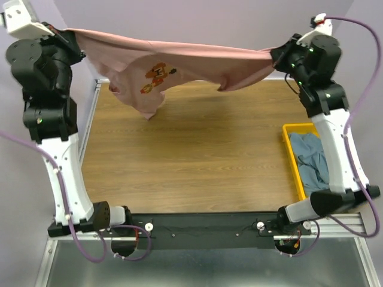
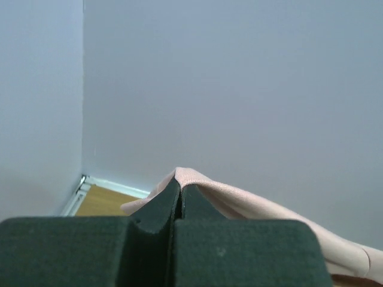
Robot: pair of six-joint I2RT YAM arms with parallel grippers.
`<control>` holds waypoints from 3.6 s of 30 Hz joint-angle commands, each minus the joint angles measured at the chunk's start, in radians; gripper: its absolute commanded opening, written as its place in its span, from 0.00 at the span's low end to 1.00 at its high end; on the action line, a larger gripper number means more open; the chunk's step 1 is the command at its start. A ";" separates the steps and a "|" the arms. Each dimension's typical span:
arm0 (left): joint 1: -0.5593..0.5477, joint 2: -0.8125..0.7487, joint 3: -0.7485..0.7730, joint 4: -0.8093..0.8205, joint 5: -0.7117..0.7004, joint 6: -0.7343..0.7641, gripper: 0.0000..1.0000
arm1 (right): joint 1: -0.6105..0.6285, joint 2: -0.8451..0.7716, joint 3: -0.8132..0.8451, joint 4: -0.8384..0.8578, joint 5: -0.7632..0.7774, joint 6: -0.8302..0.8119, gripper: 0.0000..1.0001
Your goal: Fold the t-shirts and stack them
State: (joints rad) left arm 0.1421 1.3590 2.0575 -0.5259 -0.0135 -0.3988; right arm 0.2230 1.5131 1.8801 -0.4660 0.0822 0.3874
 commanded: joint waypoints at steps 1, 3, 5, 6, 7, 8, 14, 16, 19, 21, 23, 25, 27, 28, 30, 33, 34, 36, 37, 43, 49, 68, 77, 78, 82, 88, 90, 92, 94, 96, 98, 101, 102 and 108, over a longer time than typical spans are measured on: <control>0.022 -0.081 0.094 -0.005 -0.058 0.041 0.00 | -0.016 -0.135 0.010 -0.094 0.071 -0.137 0.10; 0.014 -0.093 0.154 -0.009 -0.078 0.055 0.00 | -0.016 -0.169 0.054 -0.095 0.091 -0.154 0.11; 0.001 -0.106 0.173 -0.014 -0.100 0.063 0.00 | -0.016 -0.197 0.111 -0.094 0.109 -0.180 0.12; 0.001 -0.107 0.173 -0.014 -0.100 0.063 0.00 | -0.014 -0.197 0.126 -0.095 0.110 -0.188 0.12; -0.001 -0.107 0.165 -0.016 -0.095 0.064 0.00 | -0.016 -0.194 0.142 -0.092 0.116 -0.202 0.13; -0.002 -0.103 0.159 -0.013 -0.089 0.064 0.00 | -0.014 -0.189 0.149 -0.095 0.122 -0.206 0.13; -0.002 -0.054 0.019 0.052 -0.013 0.071 0.00 | -0.014 -0.101 0.107 -0.094 0.131 -0.200 0.13; -0.002 -0.011 -0.045 0.084 0.062 0.063 0.00 | -0.014 -0.036 0.079 -0.094 0.131 -0.196 0.14; -0.002 0.066 -0.218 0.188 0.162 0.032 0.00 | -0.014 0.077 0.008 -0.089 0.134 -0.190 0.13; -0.001 0.165 -0.348 0.263 0.187 0.008 0.00 | -0.014 0.168 -0.036 -0.091 0.105 -0.179 0.14; -0.003 0.260 -0.401 0.288 0.188 0.002 0.00 | -0.014 0.211 -0.099 -0.088 -0.005 -0.144 0.24; -0.001 0.424 -0.396 0.287 0.191 0.018 0.01 | -0.011 0.260 -0.145 -0.088 -0.146 -0.124 0.35; -0.001 0.533 -0.347 0.262 0.179 0.032 0.03 | 0.027 0.277 -0.238 -0.069 -0.290 -0.091 0.47; 0.001 0.614 -0.329 0.247 0.179 0.035 0.03 | 0.054 0.292 -0.269 -0.065 -0.304 -0.111 0.52; -0.001 0.667 -0.324 0.257 0.150 0.035 0.06 | 0.149 0.308 -0.317 -0.059 -0.308 -0.140 0.55; 0.001 0.718 -0.318 0.283 0.078 0.044 0.20 | 0.263 0.348 -0.389 -0.043 -0.355 -0.167 0.57; 0.001 0.724 -0.310 0.280 0.069 0.049 0.25 | 0.289 0.357 -0.415 -0.031 -0.370 -0.163 0.57; 0.002 0.730 -0.286 0.280 0.070 0.052 0.35 | 0.384 0.378 -0.440 0.024 -0.415 -0.159 0.57; 0.001 0.724 -0.280 0.279 0.078 0.049 0.51 | 0.418 0.390 -0.444 0.041 -0.421 -0.154 0.57; -0.001 0.556 -0.322 0.280 0.026 0.034 0.91 | 0.617 0.499 -0.372 0.089 -0.437 -0.142 0.53; 0.001 0.268 -0.486 0.253 -0.026 -0.012 0.88 | 0.762 0.575 -0.317 0.095 -0.420 -0.148 0.45; -0.052 -0.322 -1.109 0.234 0.038 0.005 0.82 | 0.865 0.621 -0.403 0.066 -0.311 -0.070 0.46; -0.053 -0.382 -1.206 0.228 0.050 0.020 0.82 | 0.872 0.619 -0.423 0.033 -0.256 -0.076 0.03; -0.053 -0.383 -1.209 0.228 0.053 0.020 0.82 | 0.874 0.607 -0.429 0.030 -0.207 -0.084 0.01; -0.053 -0.393 -1.217 0.234 0.056 0.031 0.82 | 0.769 0.552 -0.455 -0.020 -0.030 -0.140 0.01; -0.056 -0.387 -1.254 0.254 0.067 0.032 0.81 | 0.469 0.475 -0.475 -0.025 0.100 -0.214 0.01; -0.058 -0.382 -1.266 0.256 0.078 0.034 0.82 | 0.380 0.476 -0.455 -0.025 0.126 -0.216 0.08; -0.061 -0.376 -1.275 0.257 0.083 0.034 0.82 | 0.345 0.475 -0.418 -0.026 0.152 -0.214 0.23; -0.059 -0.377 -1.286 0.260 0.080 0.035 0.82 | 0.338 0.466 -0.392 -0.028 0.176 -0.234 0.38; -0.061 -0.380 -1.304 0.267 0.080 0.035 0.82 | 0.338 0.428 -0.391 -0.030 0.101 -0.249 0.38; -0.062 -0.386 -1.320 0.290 0.083 0.035 0.81 | 0.340 0.397 -0.418 -0.028 0.039 -0.251 0.39; -0.062 -0.391 -1.358 0.322 0.099 0.028 0.81 | 0.343 0.348 -0.470 -0.026 -0.018 -0.260 0.38; -0.062 -0.391 -1.381 0.334 0.104 0.023 0.82 | 0.343 0.338 -0.483 -0.025 -0.033 -0.265 0.38; -0.062 -0.391 -1.442 0.397 0.112 0.021 0.81 | 0.342 0.346 -0.515 -0.014 -0.042 -0.338 0.38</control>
State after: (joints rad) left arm 0.0837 0.9844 0.6376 -0.1963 0.0723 -0.3820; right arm 0.5720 1.8343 1.3945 -0.4702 0.0814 0.1177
